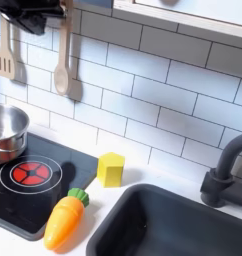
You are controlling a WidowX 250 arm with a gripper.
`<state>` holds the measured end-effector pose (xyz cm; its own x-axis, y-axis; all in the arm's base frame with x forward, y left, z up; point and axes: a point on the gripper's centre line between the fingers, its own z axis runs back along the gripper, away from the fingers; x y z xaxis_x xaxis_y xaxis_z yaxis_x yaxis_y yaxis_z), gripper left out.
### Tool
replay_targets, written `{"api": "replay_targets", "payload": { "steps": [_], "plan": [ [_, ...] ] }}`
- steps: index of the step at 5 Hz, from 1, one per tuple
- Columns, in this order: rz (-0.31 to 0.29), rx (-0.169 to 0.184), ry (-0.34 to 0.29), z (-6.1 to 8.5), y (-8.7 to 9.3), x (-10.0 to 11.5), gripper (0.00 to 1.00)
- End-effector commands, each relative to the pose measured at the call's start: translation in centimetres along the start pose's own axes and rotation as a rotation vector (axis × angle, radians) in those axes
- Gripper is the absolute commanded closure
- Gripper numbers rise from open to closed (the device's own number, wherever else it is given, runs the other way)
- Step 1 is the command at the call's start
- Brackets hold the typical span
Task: Push button
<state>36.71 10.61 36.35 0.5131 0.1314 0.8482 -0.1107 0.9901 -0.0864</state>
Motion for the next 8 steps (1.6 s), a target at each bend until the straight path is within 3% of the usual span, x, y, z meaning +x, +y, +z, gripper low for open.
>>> {"api": "replay_targets", "payload": {
  "steps": [1, 4, 5, 8],
  "plan": [
    [-0.037, 0.006, -0.036, 1.1, 0.4, 1.6, 1.00],
    [-0.044, 0.038, -0.096, 0.9, 1.3, 2.7, 1.00],
    [-0.046, 0.064, -0.113, 0.8, 2.1, 3.0, 1.00],
    [-0.047, 0.079, -0.141, -0.4, 2.5, 3.5, 1.00]
  ]
}}
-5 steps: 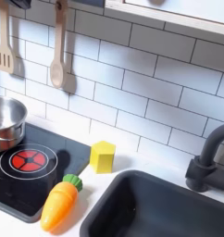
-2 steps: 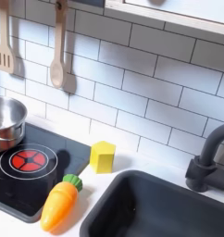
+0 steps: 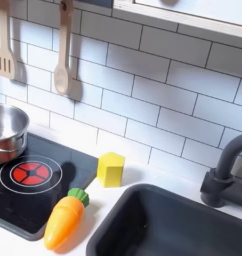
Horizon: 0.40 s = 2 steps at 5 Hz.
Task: Push button
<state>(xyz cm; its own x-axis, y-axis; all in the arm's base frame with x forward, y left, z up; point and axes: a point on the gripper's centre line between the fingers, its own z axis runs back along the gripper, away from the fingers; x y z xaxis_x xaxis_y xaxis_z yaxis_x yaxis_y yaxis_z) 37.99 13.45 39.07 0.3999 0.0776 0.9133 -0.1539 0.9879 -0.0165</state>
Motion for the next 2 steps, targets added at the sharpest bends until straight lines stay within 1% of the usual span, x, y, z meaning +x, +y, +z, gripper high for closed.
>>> {"api": "replay_targets", "payload": {
  "steps": [1, 2],
  "plan": [
    [-0.003, 0.027, -0.014, -1.00, 0.52, 0.31, 1.00],
    [-0.003, 0.037, -0.030, -1.14, 0.77, 0.77, 1.00]
  ]
}}
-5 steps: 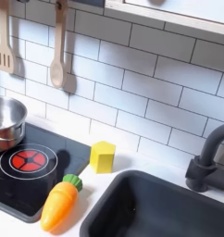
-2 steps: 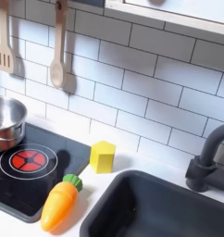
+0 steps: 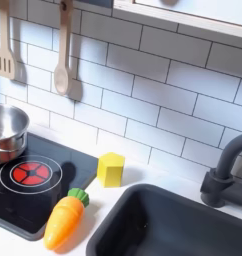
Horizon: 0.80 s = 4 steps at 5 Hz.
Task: Push button
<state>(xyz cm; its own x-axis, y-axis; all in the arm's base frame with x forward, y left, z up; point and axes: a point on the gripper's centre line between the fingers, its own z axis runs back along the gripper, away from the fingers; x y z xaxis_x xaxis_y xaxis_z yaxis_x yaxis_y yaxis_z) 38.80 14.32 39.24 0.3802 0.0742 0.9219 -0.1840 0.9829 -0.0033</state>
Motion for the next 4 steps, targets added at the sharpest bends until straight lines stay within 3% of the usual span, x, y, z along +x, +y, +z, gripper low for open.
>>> {"api": "replay_targets", "payload": {
  "steps": [1, 4],
  "plan": [
    [0.000, 0.000, -0.005, -0.7, 0.1, 0.1, 1.00],
    [-0.015, 0.008, -0.031, -0.7, 0.1, 1.2, 1.00]
  ]
}}
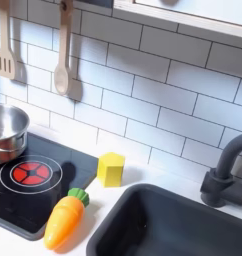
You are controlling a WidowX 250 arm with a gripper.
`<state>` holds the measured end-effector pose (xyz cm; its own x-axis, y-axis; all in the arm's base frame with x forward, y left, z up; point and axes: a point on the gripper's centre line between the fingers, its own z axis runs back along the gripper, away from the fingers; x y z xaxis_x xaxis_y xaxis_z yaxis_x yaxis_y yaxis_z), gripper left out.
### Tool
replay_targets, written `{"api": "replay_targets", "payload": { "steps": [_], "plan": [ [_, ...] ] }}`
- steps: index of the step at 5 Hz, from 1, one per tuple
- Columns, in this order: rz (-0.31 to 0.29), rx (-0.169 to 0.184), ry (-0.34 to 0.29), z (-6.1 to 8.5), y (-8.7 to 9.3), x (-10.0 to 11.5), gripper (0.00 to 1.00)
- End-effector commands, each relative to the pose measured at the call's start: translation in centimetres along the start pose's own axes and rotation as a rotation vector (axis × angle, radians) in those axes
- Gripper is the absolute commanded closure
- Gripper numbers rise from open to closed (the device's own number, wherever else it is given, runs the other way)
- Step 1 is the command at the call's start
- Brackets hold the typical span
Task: Push button
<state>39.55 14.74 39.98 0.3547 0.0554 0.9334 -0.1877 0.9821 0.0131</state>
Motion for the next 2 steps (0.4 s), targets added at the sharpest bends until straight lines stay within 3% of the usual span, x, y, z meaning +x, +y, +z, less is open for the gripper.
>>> {"api": "replay_targets", "payload": {
  "steps": [1, 2],
  "plan": [
    [-0.002, 0.003, 0.004, -0.49, -0.15, 0.29, 1.00],
    [-0.010, 0.022, -0.006, -0.54, 0.14, 0.80, 1.00]
  ]
}}
